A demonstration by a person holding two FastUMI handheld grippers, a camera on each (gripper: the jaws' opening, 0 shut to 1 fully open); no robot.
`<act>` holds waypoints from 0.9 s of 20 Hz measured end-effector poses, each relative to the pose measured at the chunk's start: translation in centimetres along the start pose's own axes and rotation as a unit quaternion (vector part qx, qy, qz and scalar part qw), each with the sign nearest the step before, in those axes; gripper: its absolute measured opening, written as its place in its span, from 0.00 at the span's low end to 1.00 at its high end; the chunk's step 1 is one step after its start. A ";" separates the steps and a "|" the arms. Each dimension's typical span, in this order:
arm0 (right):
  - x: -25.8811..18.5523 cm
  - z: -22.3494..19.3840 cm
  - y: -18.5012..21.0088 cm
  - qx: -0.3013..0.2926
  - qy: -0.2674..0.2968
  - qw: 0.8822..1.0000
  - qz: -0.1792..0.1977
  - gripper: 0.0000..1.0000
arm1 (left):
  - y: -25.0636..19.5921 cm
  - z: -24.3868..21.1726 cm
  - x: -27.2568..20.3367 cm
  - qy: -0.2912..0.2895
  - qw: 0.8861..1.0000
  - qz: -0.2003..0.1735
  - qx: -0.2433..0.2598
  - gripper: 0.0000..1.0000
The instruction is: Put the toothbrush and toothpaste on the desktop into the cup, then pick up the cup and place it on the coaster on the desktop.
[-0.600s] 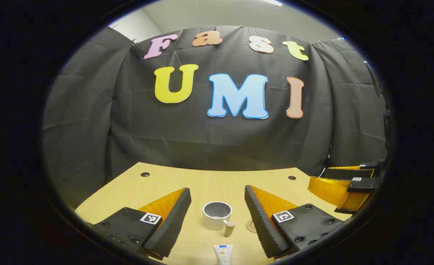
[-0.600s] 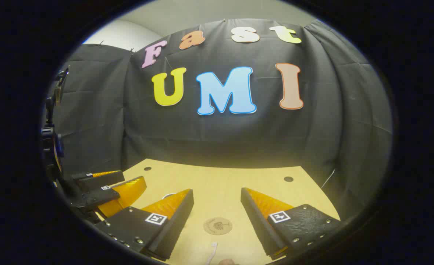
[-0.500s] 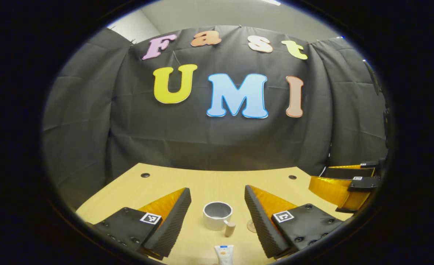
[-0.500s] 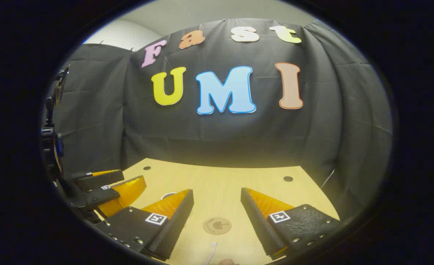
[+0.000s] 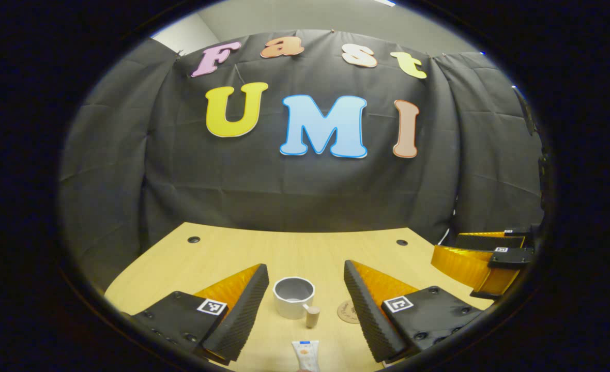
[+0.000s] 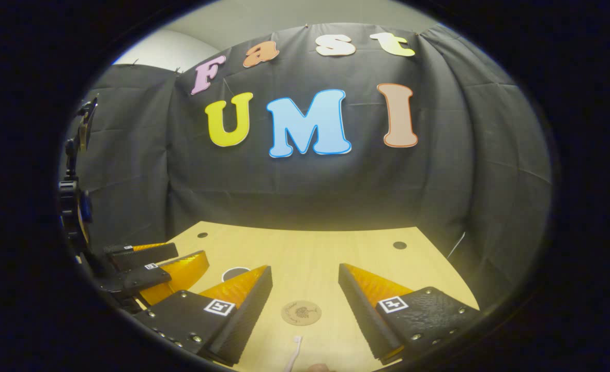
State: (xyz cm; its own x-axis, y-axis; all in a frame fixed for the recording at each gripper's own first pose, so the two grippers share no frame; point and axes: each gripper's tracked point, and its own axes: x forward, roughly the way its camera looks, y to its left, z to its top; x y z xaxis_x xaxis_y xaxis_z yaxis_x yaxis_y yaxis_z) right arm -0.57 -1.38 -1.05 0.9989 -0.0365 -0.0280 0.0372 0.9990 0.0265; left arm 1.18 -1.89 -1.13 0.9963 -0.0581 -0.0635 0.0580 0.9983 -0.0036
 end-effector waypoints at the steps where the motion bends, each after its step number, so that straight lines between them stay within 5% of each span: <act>1: 0.0 -0.1 -0.1 0.000 0.003 1.000 -0.002 0.85 | -0.1 -0.2 0.1 0.004 1.000 -0.001 0.003 0.94; 9: 0.8 -6.4 0.0 0.012 0.124 0.992 -0.014 0.86 | -0.4 -6.9 0.9 0.129 0.991 -0.023 0.003 0.94; 18: 0.4 -14.1 1.5 0.044 0.293 0.955 0.009 0.86 | 1.1 -15.9 1.2 0.299 0.954 -0.013 -0.016 0.95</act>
State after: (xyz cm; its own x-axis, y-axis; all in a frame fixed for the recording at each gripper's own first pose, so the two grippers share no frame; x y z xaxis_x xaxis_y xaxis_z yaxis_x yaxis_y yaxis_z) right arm -0.51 0.52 -15.14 0.8139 0.0283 -0.5803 0.0480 0.9921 0.1157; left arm 1.41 -0.89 -17.06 0.7801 -0.0820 -0.6203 0.0710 0.9966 -0.0425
